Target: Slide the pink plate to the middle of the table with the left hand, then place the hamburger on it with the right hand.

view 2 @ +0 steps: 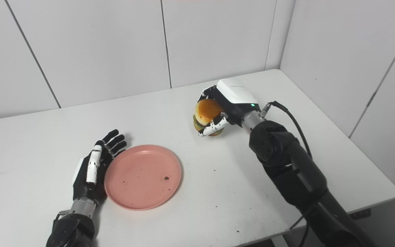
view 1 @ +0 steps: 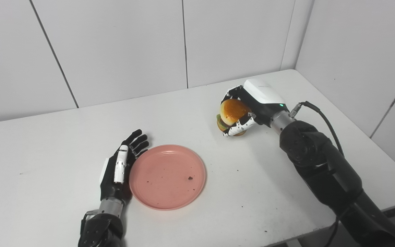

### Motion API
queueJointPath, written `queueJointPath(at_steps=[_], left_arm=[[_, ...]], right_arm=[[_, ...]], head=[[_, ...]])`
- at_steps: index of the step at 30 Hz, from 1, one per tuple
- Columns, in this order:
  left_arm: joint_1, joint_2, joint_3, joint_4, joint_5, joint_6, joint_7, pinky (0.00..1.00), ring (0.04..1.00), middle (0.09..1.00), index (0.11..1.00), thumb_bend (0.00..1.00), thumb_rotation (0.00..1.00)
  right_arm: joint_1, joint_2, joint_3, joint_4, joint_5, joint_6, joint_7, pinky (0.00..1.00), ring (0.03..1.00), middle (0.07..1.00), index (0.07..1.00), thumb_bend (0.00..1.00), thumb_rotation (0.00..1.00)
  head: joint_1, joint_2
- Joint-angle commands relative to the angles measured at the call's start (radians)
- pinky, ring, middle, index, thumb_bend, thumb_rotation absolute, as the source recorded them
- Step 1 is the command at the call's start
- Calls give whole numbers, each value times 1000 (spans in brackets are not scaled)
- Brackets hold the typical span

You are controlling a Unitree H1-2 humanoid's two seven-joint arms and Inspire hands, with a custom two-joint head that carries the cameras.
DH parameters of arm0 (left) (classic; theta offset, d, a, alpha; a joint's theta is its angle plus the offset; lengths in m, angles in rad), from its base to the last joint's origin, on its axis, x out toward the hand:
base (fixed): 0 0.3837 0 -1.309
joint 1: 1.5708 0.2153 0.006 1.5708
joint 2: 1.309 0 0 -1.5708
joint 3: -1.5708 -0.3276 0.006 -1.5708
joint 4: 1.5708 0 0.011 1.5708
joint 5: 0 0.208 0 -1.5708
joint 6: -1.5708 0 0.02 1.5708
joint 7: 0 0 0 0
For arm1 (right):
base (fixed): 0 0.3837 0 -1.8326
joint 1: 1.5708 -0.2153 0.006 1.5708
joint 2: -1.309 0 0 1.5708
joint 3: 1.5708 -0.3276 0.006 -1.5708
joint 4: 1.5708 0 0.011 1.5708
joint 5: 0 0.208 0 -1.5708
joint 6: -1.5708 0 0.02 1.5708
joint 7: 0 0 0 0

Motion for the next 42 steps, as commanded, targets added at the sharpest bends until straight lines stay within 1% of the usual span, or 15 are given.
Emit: queueJointPath(at_steps=[1, 4, 6, 11, 16, 17, 19, 23, 24, 27, 30, 33, 36, 39, 42], left_arm=[[12, -16, -11, 7, 19, 6, 15, 814, 833, 819, 786, 259, 987], [13, -33, -13, 12, 27, -3, 29, 805, 828, 816, 783, 257, 981], [16, -45, -16, 8, 29, -1, 34, 793, 826, 816, 784, 254, 976], [20, -66, -21, 12, 40, -9, 55, 813, 823, 818, 788, 261, 918], [20, -78, -26, 28, 43, -49, 53, 802, 826, 822, 794, 240, 933], [20, -80, -26, 29, 41, -52, 53, 797, 825, 821, 792, 235, 924], [20, -84, -28, 32, 44, -56, 56, 793, 823, 816, 788, 230, 914], [19, -86, -34, 32, 49, -58, 58, 792, 823, 810, 784, 229, 918], [20, -86, -35, 33, 49, -63, 58, 791, 821, 809, 783, 223, 923], [19, -86, -37, 40, 43, -79, 52, 787, 819, 811, 782, 221, 932], [18, -85, -39, 38, 44, -75, 52, 782, 817, 813, 780, 217, 945], [14, -79, -45, 48, 49, -90, 46, 792, 826, 822, 790, 213, 980], [13, -79, -42, 49, 45, -85, 48, 784, 823, 818, 790, 211, 966], [14, -83, -40, 47, 42, -85, 51, 782, 822, 817, 787, 213, 949], [13, -77, -44, 49, 51, -88, 50, 783, 822, 815, 783, 218, 948]], right_arm=[[-44, 9, 14, -48, 11, -59, -5, 188, 268, 473, 485, 526, 0], [-49, 26, 45, -59, 4, -78, -2, 174, 254, 472, 485, 527, 0], [-50, 44, 66, -61, 4, -83, 3, 176, 258, 473, 485, 526, 0], [-47, 75, 103, -34, 3, -119, -1, 188, 270, 474, 485, 526, 0], [-46, 87, 144, -15, -3, -173, 13, 187, 269, 476, 486, 526, 0], [-46, 90, 151, -12, -3, -182, 14, 202, 285, 438, 509, 521, 0], [-44, 101, 161, -8, 26, -201, 26, 212, 289, 413, 519, 518, 0], [-39, 116, 178, 7, 38, -230, 34, 216, 289, 400, 517, 517, 0], [-38, 117, 182, 8, 38, -229, 40, 208, 278, 443, 498, 522, 0], [-41, 121, 211, 27, 10, -233, 49, 199, 267, 469, 487, 525, 0], [-39, 125, 223, 57, 1, -251, 40, 183, 246, 471, 485, 527, 0], [-38, 129, 235, 82, -15, -267, 35, 167, 227, 470, 485, 527, 0], [-41, 127, 248, 100, -30, -287, 41, 164, 223, 470, 485, 526, 0], [-47, 121, 262, 121, -48, -311, 41, 188, 222, 471, 485, 527, 0], [-49, 117, 268, 129, -70, -314, 55, 221, 237, 471, 485, 527, 0]], head=[[33, 6], [66, 8], [120, 8], [166, 10], [198, 10], [198, 10], [212, 10], [214, 10], [214, 10], [213, 8], [214, 7], [208, 7], [201, 9], [198, 10], [198, 10]])
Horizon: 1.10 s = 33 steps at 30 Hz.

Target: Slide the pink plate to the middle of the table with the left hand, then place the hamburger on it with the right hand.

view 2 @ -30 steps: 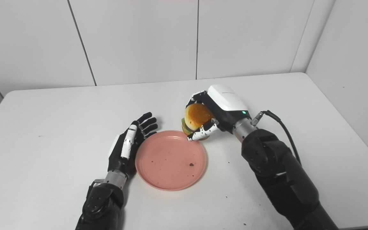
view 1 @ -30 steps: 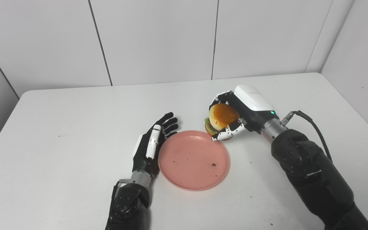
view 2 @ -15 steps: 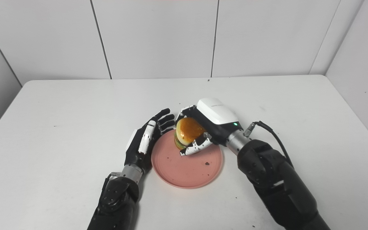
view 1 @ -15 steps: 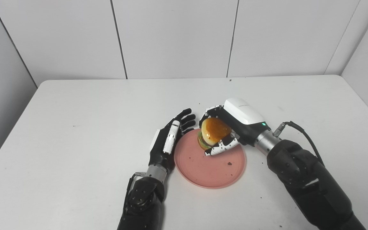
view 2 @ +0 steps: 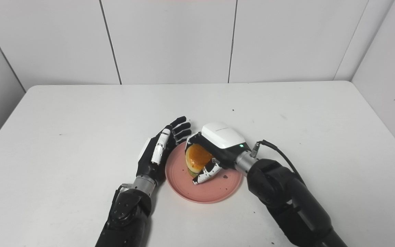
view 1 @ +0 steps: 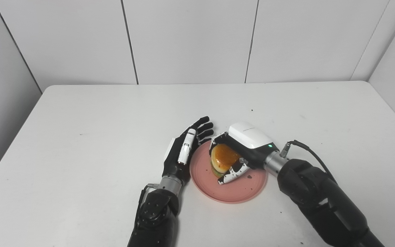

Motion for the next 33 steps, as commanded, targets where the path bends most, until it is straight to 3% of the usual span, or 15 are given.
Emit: queueJointPath(at_steps=[1, 9, 11, 14, 15, 17, 19, 22, 27, 33], left_arm=[[6, -1, -5, 21, 11, -20, -3, 785, 823, 816, 783, 215, 950], [6, -4, -2, 3, 8, 13, 5, 793, 821, 810, 780, 228, 940], [6, -7, 1, 0, 2, 19, 6, 783, 817, 808, 777, 225, 922], [3, -7, 1, 4, 2, 7, 4, 766, 811, 806, 775, 215, 919], [1, -6, 0, 8, 3, -2, 2, 764, 811, 806, 775, 215, 918], [-3, -4, -1, 16, 4, -14, -2, 767, 821, 819, 790, 203, 915], [-8, 0, -2, 23, -4, -14, -14, 809, 863, 863, 831, 196, 932], [-13, 3, 2, 29, -16, -19, -28, 819, 881, 889, 857, 187, 946], [-11, -2, 10, 31, -37, -27, -43, 762, 822, 837, 817, 163, 997], [-2, 0, 2, 10, -6, -13, -17, 794, 831, 831, 808, 188, 996]], right_arm=[[-48, -10, -2, -15, -17, -30, 2, 238, 247, 472, 485, 526, 0], [-43, -19, -3, -45, -32, -22, 46, 264, 313, 474, 489, 524, 0], [-35, -22, -9, -58, -29, -25, 45, 398, 469, 478, 507, 521, 1], [-24, -19, -22, -86, -13, 6, 72, 506, 605, 657, 497, 511, 132], [-21, -18, -27, -95, -5, 13, 82, 511, 611, 664, 497, 510, 136], [-17, -19, -36, -110, 6, 15, 97, 560, 666, 717, 676, 631, 247], [-17, -25, -41, -128, 13, 18, 121, 597, 704, 751, 736, 670, 330], [-17, -32, -53, -158, 31, 33, 163, 643, 751, 797, 793, 711, 423], [-11, -35, -77, -195, 60, 62, 212, 678, 790, 848, 845, 756, 451], [-12, -41, -99, -229, 91, 117, 274, 723, 832, 889, 909, 782, 491]], head=[[-6, 7], [-12, 8], [-12, 9], [-11, 8], [-12, 8], [-12, 8], [-13, 9], [-15, 13], [-14, 9], [-16, 13]])
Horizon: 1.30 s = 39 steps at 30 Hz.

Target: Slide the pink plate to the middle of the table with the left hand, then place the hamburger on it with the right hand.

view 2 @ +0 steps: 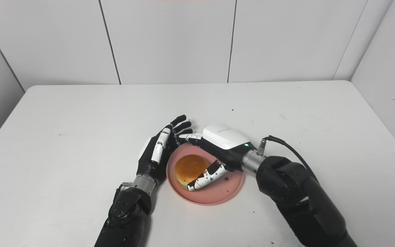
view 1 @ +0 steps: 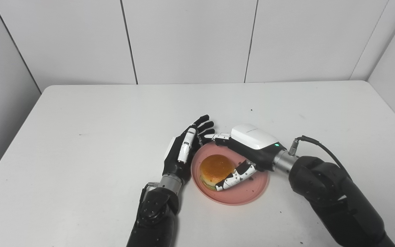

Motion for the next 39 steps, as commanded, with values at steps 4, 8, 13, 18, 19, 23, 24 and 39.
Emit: queueJointPath(at_steps=[4, 8, 13, 18, 19, 23, 24, 39], left_arm=[[14, 0, 3, -17, 1, 14, 2, 808, 837, 827, 802, 204, 988], [21, 1, 5, -31, 0, 31, 4, 842, 853, 835, 807, 222, 984], [32, 2, 3, -60, 14, 56, 19, 847, 847, 833, 801, 240, 950], [45, 8, 8, -77, 21, 35, 24, 841, 861, 844, 810, 259, 976], [48, 7, 11, -79, 25, 24, 32, 845, 863, 847, 817, 260, 974], [68, 2, 15, -112, 44, -24, 60, 949, 941, 929, 917, 237, 999], [74, 5, 14, -120, 47, -29, 61, 956, 945, 934, 922, 236, 999], [84, 44, 16, -125, 47, -77, 47, 1000, 1000, 1000, 1000, 321, 1000]], right_arm=[[-26, -13, -42, -50, 35, 56, 14, 722, 847, 898, 914, 791, 485], [-23, -20, -50, -54, 41, 53, 14, 717, 858, 908, 923, 789, 505], [-10, -28, -70, -69, 65, 51, 1, 759, 875, 910, 914, 783, 504], [46, 1, -146, -96, 120, 63, -64, 737, 850, 899, 897, 771, 470], [62, 9, -163, -94, 131, 53, -91, 730, 845, 900, 898, 765, 475], [131, 77, -239, -97, 152, 49, -225, 731, 860, 919, 919, 693, 552], [142, 94, -252, -96, 155, 48, -253, 733, 862, 921, 921, 689, 560], [221, 239, -355, 102, 412, -41, -449, 935, 982, 1000, 1000, 589, 969]], head=[[-2, 1], [-3, 3], [2, 2], [11, 1], [12, 2], [18, -1], [21, -3], [10, -11]])
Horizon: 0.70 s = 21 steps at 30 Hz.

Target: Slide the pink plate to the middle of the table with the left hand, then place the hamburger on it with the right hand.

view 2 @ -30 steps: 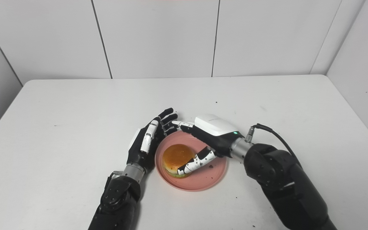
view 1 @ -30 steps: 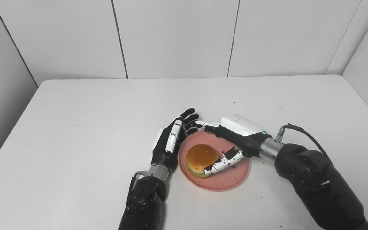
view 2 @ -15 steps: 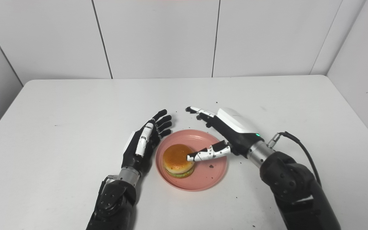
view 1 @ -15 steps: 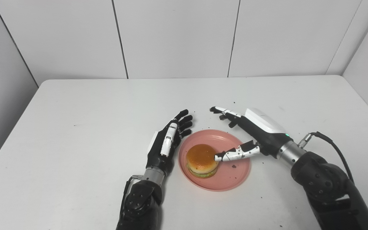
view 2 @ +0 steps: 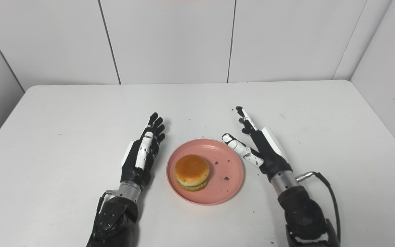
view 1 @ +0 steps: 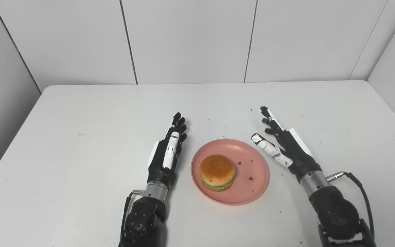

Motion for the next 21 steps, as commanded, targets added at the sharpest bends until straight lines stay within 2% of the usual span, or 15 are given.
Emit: queueJointPath(at_steps=[1, 4, 7, 12, 16, 19, 21], left_arm=[[-3, 11, 2, -3, 14, -40, -1, 1000, 1000, 1000, 1000, 335, 1000], [-2, 19, -1, -8, 1, -29, -15, 1000, 1000, 1000, 1000, 332, 1000], [-2, 26, -6, -11, 9, -16, -17, 1000, 1000, 1000, 1000, 309, 1000], [-6, 44, -15, -1, 16, -8, -28, 1000, 1000, 1000, 1000, 327, 1000], [-9, 47, -12, -6, 8, 6, -29, 1000, 1000, 1000, 1000, 322, 1000], [-10, 49, -9, -15, -11, 30, -37, 1000, 1000, 1000, 1000, 315, 1000], [-10, 52, -9, -19, -14, 43, -40, 1000, 1000, 1000, 1000, 305, 1000]], right_arm=[[-28, 29, -10, 2, 56, -70, -33, 932, 989, 1000, 1000, 593, 972], [-24, 73, -33, 35, 134, -74, -55, 944, 999, 1000, 1000, 630, 939], [-23, 98, -43, 70, 162, -96, -85, 952, 991, 1000, 1000, 606, 962], [-27, 118, -54, 131, 201, -132, -112, 954, 990, 1000, 1000, 666, 935], [-34, 127, -56, 161, 215, -162, -134, 959, 992, 1000, 1000, 658, 930], [-43, 141, -73, 196, 273, -200, -128, 985, 999, 1000, 1000, 624, 943], [-49, 146, -82, 213, 309, -218, -119, 997, 1000, 1000, 1000, 636, 967]], head=[[-6, 4], [-16, 9], [-20, 15], [-33, 22], [-38, 28], [-40, 32], [-39, 32]])
